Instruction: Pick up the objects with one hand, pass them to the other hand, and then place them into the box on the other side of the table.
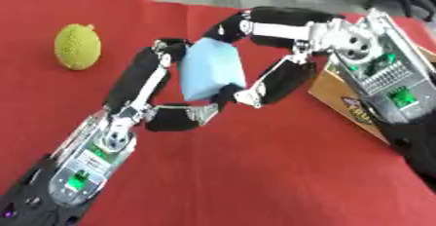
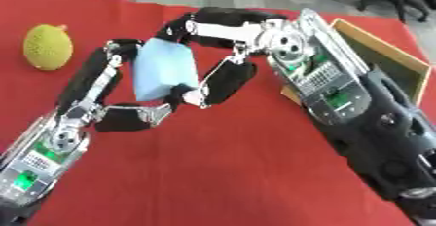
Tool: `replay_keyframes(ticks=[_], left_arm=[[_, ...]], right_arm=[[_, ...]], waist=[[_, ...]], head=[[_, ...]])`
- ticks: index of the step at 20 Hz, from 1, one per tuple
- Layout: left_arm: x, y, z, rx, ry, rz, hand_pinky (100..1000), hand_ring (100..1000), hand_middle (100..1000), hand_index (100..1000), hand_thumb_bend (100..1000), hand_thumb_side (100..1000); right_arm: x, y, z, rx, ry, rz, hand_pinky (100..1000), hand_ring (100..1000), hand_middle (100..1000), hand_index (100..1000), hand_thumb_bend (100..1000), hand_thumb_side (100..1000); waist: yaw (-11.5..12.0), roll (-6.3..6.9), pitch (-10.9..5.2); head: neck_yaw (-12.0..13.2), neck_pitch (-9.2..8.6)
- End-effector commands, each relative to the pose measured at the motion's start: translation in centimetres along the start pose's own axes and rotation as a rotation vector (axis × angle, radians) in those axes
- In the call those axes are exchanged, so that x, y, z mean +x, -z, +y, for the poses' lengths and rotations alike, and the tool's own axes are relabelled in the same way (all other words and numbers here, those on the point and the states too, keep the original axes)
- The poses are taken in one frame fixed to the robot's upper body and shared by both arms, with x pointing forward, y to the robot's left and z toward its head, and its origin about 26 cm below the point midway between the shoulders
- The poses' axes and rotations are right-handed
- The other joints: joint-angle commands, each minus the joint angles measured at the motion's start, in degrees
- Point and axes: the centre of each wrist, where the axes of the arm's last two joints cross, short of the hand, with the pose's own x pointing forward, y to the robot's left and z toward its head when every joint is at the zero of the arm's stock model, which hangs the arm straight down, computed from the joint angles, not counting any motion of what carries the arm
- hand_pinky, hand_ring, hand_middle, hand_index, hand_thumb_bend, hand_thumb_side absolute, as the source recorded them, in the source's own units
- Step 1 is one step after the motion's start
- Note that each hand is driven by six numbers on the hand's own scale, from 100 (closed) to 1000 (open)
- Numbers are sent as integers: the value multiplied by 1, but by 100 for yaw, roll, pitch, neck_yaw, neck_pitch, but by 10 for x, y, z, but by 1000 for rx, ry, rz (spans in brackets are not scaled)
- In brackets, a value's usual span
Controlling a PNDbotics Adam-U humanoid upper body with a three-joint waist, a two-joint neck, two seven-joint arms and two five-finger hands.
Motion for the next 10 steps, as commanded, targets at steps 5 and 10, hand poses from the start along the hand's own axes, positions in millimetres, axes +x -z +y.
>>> replay_keyframes(ticks=[5, 10], left_arm=[[16, 9, 1, 26, -5, -41, 738, 540, 515, 590, 100, 284], [14, 8, 0, 14, 24, -11, 760, 570, 565, 750, 206, 390]], right_arm=[[5, -3, -5, -62, 14, -26, 875, 747, 378, 586, 100, 165], [5, -5, -7, -85, 21, -29, 861, 726, 360, 566, 100, 159]], waist=[[5, 30, -93], [2, 35, -97]], head=[[-6, 5], [-17, -7]])
